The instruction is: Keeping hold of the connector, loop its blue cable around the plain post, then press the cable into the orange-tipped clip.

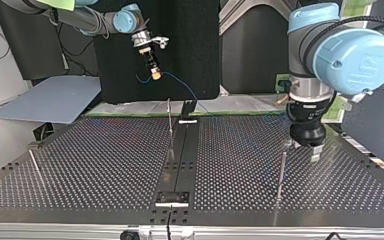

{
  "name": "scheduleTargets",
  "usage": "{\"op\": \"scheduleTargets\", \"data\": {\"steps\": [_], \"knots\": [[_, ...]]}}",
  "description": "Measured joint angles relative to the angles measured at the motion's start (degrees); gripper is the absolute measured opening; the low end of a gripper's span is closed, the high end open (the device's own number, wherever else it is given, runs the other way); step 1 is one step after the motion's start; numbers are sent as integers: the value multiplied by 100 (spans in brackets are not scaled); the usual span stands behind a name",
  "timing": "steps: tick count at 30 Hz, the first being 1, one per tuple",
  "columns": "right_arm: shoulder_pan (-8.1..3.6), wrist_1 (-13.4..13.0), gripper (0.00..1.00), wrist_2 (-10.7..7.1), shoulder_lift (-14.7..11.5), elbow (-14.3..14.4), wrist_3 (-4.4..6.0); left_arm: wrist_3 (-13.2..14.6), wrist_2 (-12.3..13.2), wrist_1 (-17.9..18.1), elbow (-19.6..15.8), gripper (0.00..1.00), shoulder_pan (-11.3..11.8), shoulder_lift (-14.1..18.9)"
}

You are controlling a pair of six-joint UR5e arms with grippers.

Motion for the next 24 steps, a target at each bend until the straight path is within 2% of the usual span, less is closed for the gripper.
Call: {"op": "scheduleTargets", "data": {"steps": [4, 10, 17, 24], "knots": [[0, 5, 0, 0, -1, -5, 1, 235, -126, -234, 0, 100, -10, 1], [9, 40, 0, 0, 2, -7, 1, 524, -172, -562, -1, 100, -40, 1], [17, 51, 0, 0, 2, -7, -4, 589, -228, -856, -1, 100, -79, 1], [21, 61, 0, 0, 3, -8, -8, 600, -238, -901, -1, 100, -104, 1]]}}
